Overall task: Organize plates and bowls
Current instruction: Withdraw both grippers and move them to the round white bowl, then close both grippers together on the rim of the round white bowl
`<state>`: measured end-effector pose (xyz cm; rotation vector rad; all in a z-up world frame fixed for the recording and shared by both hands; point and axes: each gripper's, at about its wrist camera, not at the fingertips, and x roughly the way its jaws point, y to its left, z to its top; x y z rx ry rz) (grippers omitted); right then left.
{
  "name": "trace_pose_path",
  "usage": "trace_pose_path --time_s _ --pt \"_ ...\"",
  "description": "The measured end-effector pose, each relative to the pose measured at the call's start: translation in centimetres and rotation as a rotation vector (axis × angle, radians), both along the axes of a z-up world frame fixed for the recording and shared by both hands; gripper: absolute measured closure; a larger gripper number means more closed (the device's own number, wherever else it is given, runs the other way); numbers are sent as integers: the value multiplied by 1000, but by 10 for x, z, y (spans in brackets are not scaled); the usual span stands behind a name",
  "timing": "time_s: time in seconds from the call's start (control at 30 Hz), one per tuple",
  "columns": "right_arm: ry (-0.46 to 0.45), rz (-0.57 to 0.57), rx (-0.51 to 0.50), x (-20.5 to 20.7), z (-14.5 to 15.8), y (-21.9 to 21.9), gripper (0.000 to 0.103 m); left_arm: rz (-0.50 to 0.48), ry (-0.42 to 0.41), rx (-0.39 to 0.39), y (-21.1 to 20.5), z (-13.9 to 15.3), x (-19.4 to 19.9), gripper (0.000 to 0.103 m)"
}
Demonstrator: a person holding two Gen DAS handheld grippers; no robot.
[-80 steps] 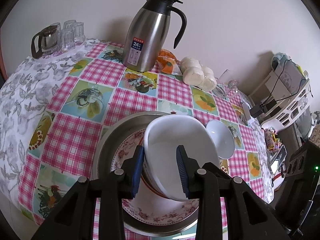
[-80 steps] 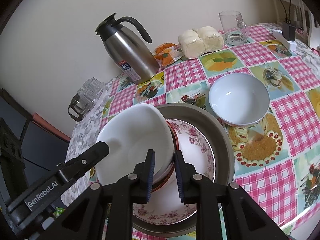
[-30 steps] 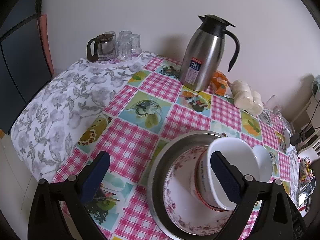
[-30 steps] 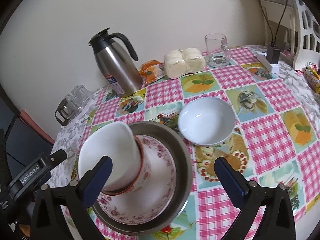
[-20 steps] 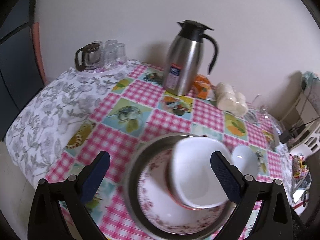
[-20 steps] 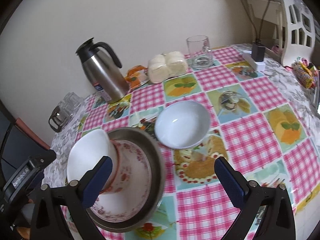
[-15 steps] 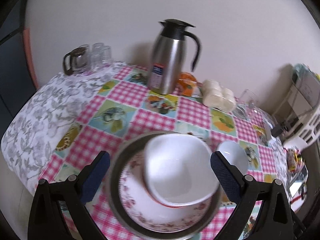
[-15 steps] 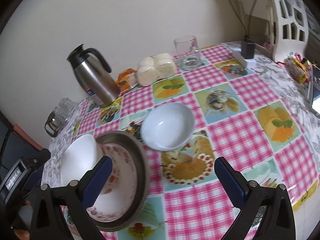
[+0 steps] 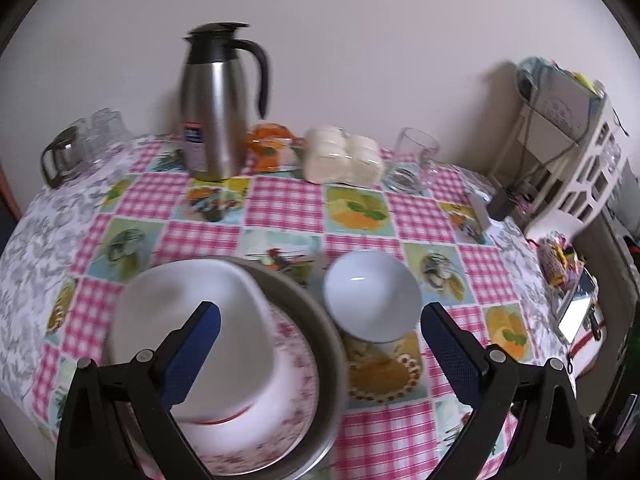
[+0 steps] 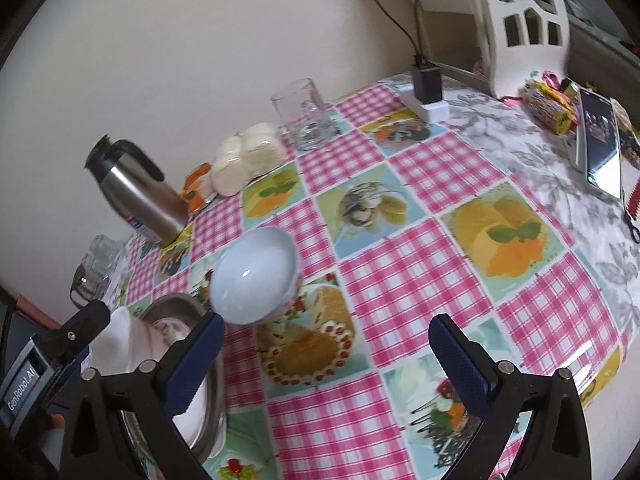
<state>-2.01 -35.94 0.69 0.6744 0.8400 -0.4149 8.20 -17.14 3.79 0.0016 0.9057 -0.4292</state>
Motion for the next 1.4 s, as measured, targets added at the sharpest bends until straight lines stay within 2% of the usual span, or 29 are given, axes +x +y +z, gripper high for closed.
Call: trace_pose_path --time_s 0.23,0.5,0.6,0.7,0.8,0.87,0.93,0.97,1.2,1.27,1.4 --pt "-4 -23 38 3 -17 -18 0 -49 -13 36 -35 -12 10 3" --pt "6 -19 68 14 -38 -26 0 -48 27 53 -50 -37 28 4" --pt "1 -13 84 19 -44 -27 0 -55 26 63 -55 -42 33 9" --pt "-2 -4 88 25 -49 -26 0 -59 30 72 -58 -47 39 9" --pt "-10 10 96 33 -54 -23 3 -62 36 76 -59 -52 44 9" --pt "-18 19 108 39 -58 -21 11 -61 28 87 -60 -54 46 12" --pt "-20 25 115 43 -60 -18 15 -60 21 100 -62 -55 47 26" --pt "-19 30 119 47 -63 -17 17 -61 20 105 -62 -55 47 27" --pt "-11 59 116 66 -71 -4 30 -68 10 119 -65 -58 50 27" --pt "-6 63 113 71 -73 -2 40 -74 12 113 -64 -58 50 27" --pt "-1 67 115 79 -78 1 51 -76 15 102 -63 -57 51 27"
